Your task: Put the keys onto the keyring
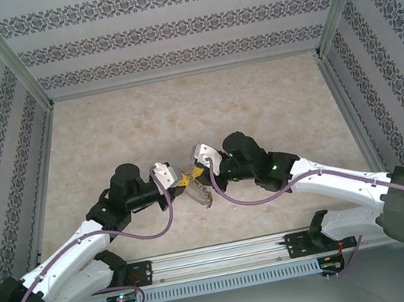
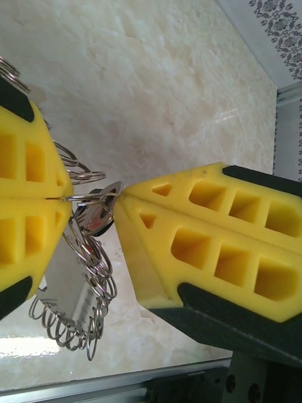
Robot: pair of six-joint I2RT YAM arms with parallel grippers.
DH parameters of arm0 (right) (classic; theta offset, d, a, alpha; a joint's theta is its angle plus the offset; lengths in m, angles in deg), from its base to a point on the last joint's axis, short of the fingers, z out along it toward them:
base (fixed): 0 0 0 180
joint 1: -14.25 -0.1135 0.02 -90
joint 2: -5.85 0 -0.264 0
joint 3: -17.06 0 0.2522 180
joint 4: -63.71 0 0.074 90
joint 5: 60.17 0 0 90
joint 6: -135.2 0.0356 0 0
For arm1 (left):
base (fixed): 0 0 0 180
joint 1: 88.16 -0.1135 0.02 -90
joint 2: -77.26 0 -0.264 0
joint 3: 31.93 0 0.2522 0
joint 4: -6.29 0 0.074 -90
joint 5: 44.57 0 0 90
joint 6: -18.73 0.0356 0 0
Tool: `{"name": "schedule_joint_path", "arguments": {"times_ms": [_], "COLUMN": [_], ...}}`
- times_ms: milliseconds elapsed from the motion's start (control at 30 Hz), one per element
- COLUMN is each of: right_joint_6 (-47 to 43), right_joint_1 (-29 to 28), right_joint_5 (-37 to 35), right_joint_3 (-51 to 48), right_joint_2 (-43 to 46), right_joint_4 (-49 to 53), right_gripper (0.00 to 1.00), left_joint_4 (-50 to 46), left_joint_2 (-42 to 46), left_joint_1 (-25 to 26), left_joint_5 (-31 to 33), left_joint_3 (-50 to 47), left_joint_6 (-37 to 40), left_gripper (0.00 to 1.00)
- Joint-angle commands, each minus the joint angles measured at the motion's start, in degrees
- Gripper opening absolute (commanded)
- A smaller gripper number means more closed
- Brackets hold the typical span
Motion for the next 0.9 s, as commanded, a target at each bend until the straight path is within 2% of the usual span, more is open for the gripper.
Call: {"name": "schedule_joint_path", "arguments": {"times_ms": [0, 367, 867], "right_joint_6": [-1.82, -2.95, -3.06], "right_joint_1": [-0.79, -1.74, -1.86], "right_joint_5": [-2.13, -2.42, -1.12], "right_joint_3": [2.88, 4.31, 4.79], "right_joint_2": [1.12, -0.58, -1.63], "right_joint_4": [-0.28, 1.46, 1.84], "right_gripper": [0.00, 0.00, 0.00], "left_joint_4": [0.98, 1.02, 0.87], "left_joint_2": [-0.79, -0.55, -1.92], "left_joint_1": [0.65, 0.65, 0.74], "left_joint_5": [-0.63, -1.60, -1.70], "left_joint_3": [-1.05, -0.95, 1.29], "left_joint_6": [-0.65, -0.56, 1.11], "left_gripper": [0.13, 0.34, 0.34]}}
